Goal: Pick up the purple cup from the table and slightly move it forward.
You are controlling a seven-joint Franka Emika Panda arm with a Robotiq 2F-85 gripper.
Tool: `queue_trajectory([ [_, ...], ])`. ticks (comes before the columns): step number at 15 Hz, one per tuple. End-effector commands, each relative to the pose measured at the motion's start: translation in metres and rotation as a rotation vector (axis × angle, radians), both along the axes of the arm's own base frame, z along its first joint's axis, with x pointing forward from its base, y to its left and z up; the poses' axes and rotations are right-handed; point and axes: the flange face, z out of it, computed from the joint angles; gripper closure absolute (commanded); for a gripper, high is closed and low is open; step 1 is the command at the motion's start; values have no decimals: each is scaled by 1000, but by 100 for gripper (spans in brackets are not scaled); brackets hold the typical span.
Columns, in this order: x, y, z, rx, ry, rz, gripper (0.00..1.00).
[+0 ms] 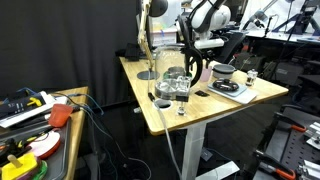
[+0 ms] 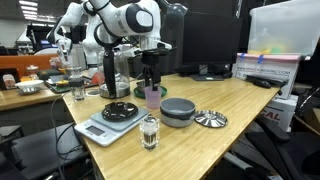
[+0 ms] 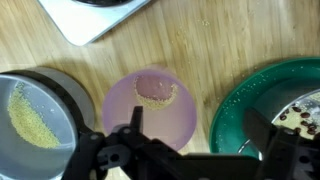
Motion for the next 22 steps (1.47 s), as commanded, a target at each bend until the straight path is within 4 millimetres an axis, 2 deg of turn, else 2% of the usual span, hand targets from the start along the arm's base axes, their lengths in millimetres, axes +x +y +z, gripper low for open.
queue_trajectory([
  [1, 6, -6, -9, 9, 18, -16, 0],
  [2, 7, -7, -11, 9, 18, -19, 10],
  [3, 7, -8, -13, 8, 13, -32, 26],
  [13, 8, -23, -9, 0, 11, -69, 96],
  [15, 8, -25, -8, -1, 11, -73, 100],
  [17, 9, -26, -5, -4, 1, -79, 100],
  [22, 19, -22, 24, -30, -37, -118, 99],
])
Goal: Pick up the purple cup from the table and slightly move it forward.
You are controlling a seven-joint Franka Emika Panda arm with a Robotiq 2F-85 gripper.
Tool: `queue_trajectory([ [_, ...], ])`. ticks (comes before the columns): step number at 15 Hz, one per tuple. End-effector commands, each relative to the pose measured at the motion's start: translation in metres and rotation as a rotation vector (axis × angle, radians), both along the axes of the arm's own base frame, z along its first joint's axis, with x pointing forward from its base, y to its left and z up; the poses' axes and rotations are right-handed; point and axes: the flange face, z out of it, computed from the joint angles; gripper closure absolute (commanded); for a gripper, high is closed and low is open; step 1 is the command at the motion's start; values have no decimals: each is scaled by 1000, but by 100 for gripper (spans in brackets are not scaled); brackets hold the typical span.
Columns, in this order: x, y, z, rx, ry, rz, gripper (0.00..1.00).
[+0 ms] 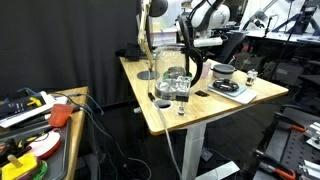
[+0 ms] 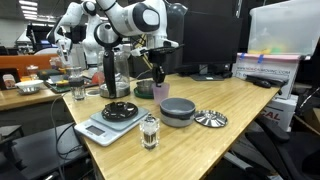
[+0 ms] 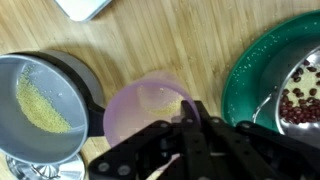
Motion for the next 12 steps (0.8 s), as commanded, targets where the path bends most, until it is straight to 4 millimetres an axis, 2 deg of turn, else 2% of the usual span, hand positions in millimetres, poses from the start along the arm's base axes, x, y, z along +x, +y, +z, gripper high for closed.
queue_trajectory([
  [1, 5, 3, 21, -17, 0, -43, 99],
  [8, 1, 7, 30, -28, 94, -260, 99],
  [11, -2, 13, 40, -4, 81, -292, 99],
  [12, 2, 9, 30, -16, 76, -271, 95],
])
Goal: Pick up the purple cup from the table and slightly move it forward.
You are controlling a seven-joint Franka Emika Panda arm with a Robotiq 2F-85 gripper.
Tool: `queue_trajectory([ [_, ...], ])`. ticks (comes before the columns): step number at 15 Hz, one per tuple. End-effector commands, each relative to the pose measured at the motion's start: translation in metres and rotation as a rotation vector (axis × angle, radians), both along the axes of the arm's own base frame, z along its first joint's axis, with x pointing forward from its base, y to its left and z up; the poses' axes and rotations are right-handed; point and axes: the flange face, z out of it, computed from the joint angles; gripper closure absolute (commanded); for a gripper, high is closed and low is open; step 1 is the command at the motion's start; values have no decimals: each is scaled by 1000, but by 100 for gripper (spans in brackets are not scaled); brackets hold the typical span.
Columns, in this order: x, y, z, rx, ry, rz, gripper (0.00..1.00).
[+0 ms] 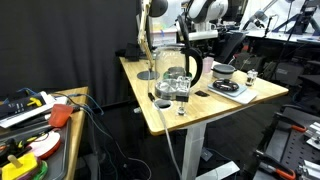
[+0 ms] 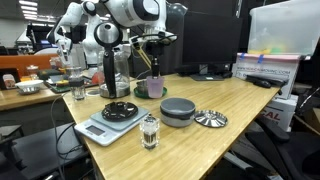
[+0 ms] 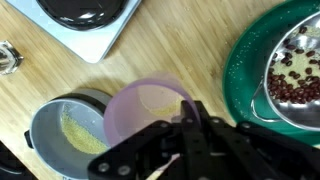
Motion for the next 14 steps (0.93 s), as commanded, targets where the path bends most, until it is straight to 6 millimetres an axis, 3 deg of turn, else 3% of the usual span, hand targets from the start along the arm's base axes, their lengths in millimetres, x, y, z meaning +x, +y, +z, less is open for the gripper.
queue_trajectory([
  [1, 1, 1, 4, 1, -4, -3, 95],
  [9, 0, 2, 6, 1, -3, -8, 95],
  [10, 0, 2, 6, 1, -3, -8, 99],
  [14, 2, -2, 6, -25, -52, -228, 99],
])
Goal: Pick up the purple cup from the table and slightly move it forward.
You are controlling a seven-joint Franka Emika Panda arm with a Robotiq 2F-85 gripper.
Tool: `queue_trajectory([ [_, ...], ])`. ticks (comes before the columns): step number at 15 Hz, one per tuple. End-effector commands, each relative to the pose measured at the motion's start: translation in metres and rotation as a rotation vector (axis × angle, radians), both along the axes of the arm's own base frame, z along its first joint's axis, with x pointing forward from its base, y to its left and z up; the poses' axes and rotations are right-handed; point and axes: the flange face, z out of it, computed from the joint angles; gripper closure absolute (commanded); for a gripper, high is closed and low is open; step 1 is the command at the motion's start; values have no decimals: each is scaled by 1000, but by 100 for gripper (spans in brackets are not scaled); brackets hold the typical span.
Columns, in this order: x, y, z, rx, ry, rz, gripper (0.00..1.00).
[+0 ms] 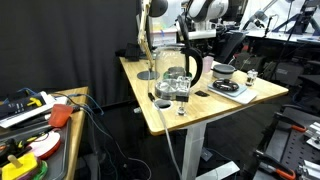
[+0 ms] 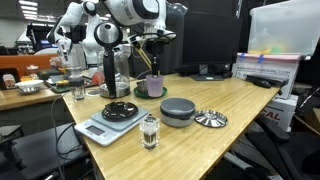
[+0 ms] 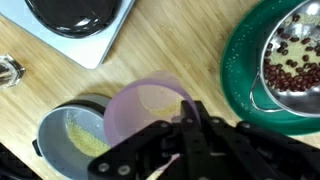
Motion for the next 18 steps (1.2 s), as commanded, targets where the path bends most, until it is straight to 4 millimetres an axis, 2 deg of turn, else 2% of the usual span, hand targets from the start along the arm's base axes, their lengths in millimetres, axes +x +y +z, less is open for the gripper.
queue_trajectory([
  [1, 2, 0, 4, -11, -43, -195, 99],
  [6, -3, 1, 6, -51, -67, -486, 99],
  [7, 3, 2, 1, -41, -44, -400, 95],
  [9, 2, 0, 1, -47, -47, -457, 95],
  [14, 2, 0, 1, -49, -48, -473, 95],
  [15, 2, 0, 1, -49, -48, -473, 99],
  [18, -1, -1, 2, -36, -44, -520, 99],
])
